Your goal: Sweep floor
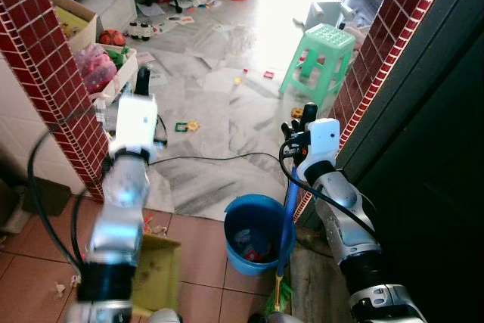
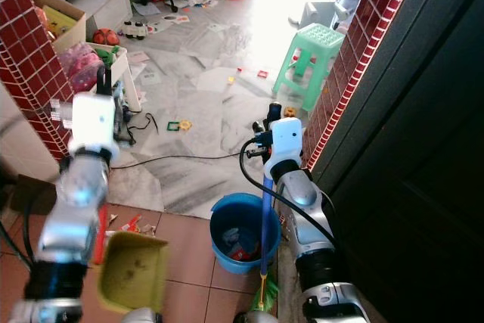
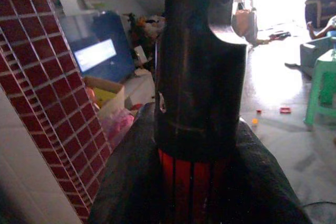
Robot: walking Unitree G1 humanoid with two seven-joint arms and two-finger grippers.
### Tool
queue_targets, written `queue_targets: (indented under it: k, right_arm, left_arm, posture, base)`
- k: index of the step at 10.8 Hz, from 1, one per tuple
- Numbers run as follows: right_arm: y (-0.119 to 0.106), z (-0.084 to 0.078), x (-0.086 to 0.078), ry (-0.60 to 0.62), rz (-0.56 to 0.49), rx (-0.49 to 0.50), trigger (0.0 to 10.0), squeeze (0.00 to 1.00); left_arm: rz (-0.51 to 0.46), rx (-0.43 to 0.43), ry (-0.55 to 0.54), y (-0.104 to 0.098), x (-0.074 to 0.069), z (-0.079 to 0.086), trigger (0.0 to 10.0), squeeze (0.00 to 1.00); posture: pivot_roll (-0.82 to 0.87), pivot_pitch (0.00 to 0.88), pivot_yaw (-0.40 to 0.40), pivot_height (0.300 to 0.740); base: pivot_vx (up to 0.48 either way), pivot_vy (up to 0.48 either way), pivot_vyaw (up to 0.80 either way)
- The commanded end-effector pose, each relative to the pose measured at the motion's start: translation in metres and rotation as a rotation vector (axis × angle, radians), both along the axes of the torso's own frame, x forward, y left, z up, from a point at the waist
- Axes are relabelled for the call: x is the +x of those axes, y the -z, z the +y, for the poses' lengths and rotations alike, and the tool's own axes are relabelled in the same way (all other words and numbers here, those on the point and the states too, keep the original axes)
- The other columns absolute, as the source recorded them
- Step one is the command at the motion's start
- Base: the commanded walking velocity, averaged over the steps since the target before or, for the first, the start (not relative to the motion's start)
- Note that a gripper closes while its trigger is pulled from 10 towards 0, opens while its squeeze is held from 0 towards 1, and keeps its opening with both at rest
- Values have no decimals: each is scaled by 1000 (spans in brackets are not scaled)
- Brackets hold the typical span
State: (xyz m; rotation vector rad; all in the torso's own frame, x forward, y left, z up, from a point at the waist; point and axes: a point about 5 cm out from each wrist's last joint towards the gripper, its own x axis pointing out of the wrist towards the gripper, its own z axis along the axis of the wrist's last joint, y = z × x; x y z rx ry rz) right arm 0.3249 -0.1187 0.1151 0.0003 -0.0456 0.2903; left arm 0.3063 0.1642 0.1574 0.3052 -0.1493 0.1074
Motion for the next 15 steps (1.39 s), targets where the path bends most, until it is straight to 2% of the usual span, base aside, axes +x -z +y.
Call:
queue_targets:
  k: [1,4,7,9,12,15]
  right_arm:
    - [-8,1,2,-13,-42,-8,10000,0]
    - [-8,5,1,-44,-50,-48,10000,0]
    - [-5,7,-2,-44,-36,-50,10000,0]
    - [-3,11,2,-39,-23,-42,10000,0]
    - [2,5,6,27,27,-34,10000,0]
    - [5,7,6,9,47,-23,10000,0]
  left_arm:
    - [-44,-3,22,-7,-2,-6,10000,0]
    - [87,-99,82,21,-17,-22,10000,0]
    - [134,-118,125,32,-32,-32,10000,0]
    - [172,-127,158,38,-32,-36,10000,0]
    - [178,-118,208,36,-31,-44,10000,0]
    - [173,-106,226,32,-32,-46,10000,0]
  posture:
    - [-7,0,-80,740]
    - [21,0,-71,740]
    - [10,0,-66,740]
    - [1,0,-59,740]
    - [3,0,-57,740]
    - [18,0,-85,740]
  base:
    - [0,0,0]
    - [0,410,0]
    - [0,480,0]
    - [0,480,0]
    - [0,480,0]
    - [0,480,0]
